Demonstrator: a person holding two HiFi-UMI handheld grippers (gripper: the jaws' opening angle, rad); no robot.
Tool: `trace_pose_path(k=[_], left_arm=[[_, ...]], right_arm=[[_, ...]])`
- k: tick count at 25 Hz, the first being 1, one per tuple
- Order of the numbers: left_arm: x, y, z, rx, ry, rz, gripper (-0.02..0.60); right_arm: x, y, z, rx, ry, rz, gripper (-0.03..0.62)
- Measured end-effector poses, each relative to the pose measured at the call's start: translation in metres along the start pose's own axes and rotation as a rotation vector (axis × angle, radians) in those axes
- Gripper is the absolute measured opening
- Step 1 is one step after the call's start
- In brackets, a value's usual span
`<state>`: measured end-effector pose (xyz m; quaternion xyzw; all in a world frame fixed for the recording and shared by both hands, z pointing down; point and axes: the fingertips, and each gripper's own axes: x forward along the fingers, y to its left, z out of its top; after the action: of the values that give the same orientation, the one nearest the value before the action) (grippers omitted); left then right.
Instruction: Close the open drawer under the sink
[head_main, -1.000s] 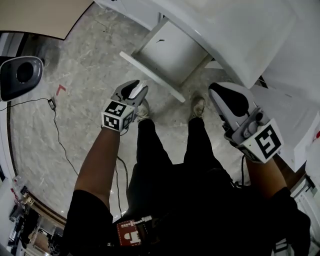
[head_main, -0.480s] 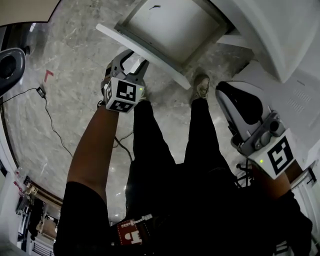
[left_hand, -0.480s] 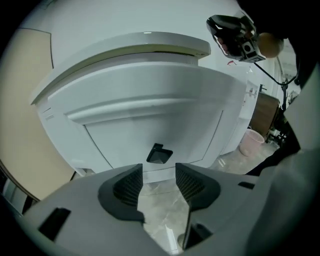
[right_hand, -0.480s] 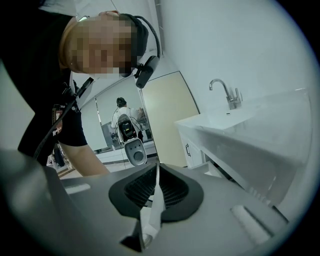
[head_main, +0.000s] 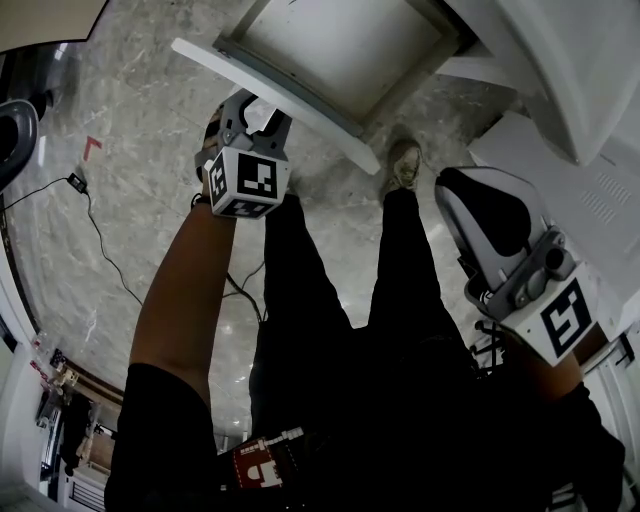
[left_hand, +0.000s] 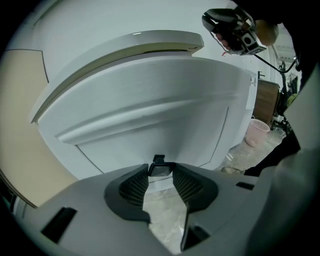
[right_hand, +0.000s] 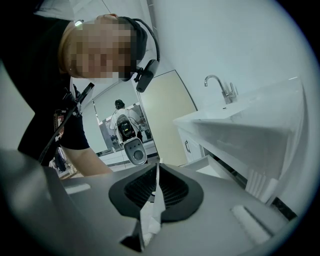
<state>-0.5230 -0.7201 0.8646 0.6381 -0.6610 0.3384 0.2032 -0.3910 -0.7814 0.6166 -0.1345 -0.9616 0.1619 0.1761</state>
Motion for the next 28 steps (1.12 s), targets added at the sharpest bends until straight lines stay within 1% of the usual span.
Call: trace_pose_path(k=[7,19,28], left_arm=[[0.022,-0.003,0.017,0.008,0.027,-0.004,0.15],[0.033,0.001,0.022,0.026,0.038,-0.019,0.15],[0.033,0.001,0.023,0.028,0.028,-0.025,0.15]], right_arm=[[-0.018,-0.021,0.0,0.006,-0.012,-0.015,0.003],[-0.028,-0.031,0.003,0.011,-0.031,-0.038,0.003],[-0.028,-0.025,0.0,0.001,-0.035,-0.044,0.003]])
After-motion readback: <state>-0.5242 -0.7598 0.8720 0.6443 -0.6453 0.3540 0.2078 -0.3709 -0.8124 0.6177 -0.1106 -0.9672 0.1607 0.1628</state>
